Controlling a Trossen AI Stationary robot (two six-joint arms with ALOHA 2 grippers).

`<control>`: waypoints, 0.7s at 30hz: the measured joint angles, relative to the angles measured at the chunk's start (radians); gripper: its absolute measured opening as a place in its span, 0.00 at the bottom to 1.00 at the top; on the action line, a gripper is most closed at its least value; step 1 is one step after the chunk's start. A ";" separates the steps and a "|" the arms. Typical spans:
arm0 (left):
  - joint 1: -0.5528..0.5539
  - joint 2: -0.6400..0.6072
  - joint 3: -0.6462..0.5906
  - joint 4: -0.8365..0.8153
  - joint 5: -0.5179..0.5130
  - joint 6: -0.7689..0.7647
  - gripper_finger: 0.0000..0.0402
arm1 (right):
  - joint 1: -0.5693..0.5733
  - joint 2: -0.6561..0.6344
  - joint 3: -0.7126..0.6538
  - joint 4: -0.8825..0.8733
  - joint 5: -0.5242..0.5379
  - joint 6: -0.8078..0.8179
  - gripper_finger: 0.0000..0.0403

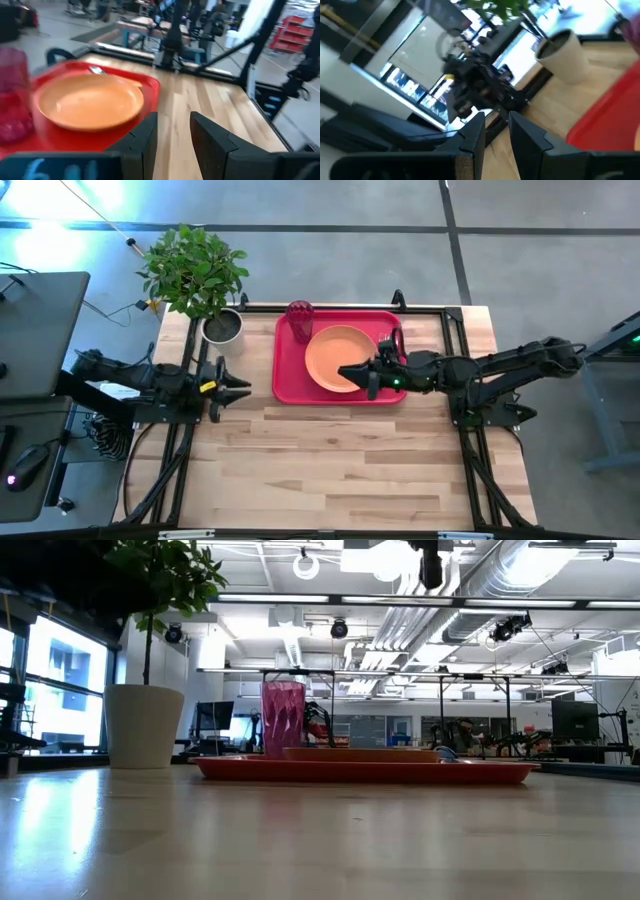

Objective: Pick and place plate/cup/fork/spoon on tray
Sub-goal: Return to Home Position

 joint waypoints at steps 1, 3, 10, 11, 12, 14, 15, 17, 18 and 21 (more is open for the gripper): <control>-0.005 -0.019 -0.022 -0.001 0.011 -0.013 0.26 | 0.006 -0.002 0.000 0.009 -0.001 -0.028 0.19; -0.014 -0.055 -0.064 0.001 0.021 -0.042 0.26 | 0.007 -0.016 0.000 0.039 -0.025 -0.092 0.19; -0.019 -0.189 -0.172 -0.005 0.023 -0.131 0.26 | -0.052 -0.154 0.000 0.047 -0.218 -0.342 0.19; -0.019 -0.195 -0.172 0.004 0.023 -0.128 0.26 | -0.063 -0.184 0.000 0.032 -0.244 -0.372 0.19; -0.019 -0.201 -0.171 0.006 0.023 -0.123 0.26 | -0.071 -0.218 0.000 0.007 -0.257 -0.405 0.19; -0.019 -0.213 -0.170 -0.002 0.021 -0.120 0.26 | -0.082 -0.295 0.000 -0.090 -0.262 -0.457 0.19; -0.019 -0.216 -0.170 -0.009 0.020 -0.125 0.26 | -0.085 -0.334 0.000 -0.138 -0.249 -0.476 0.19; -0.019 -0.215 -0.170 -0.010 0.019 -0.126 0.26 | -0.086 -0.415 0.000 -0.247 -0.211 -0.503 0.19; -0.019 -0.215 -0.170 -0.009 0.019 -0.126 0.26 | -0.082 -0.449 0.000 -0.294 -0.197 -0.516 0.19; -0.019 -0.215 -0.170 -0.010 0.008 -0.089 0.26 | -0.046 -0.527 0.000 -0.422 -0.152 -0.556 0.19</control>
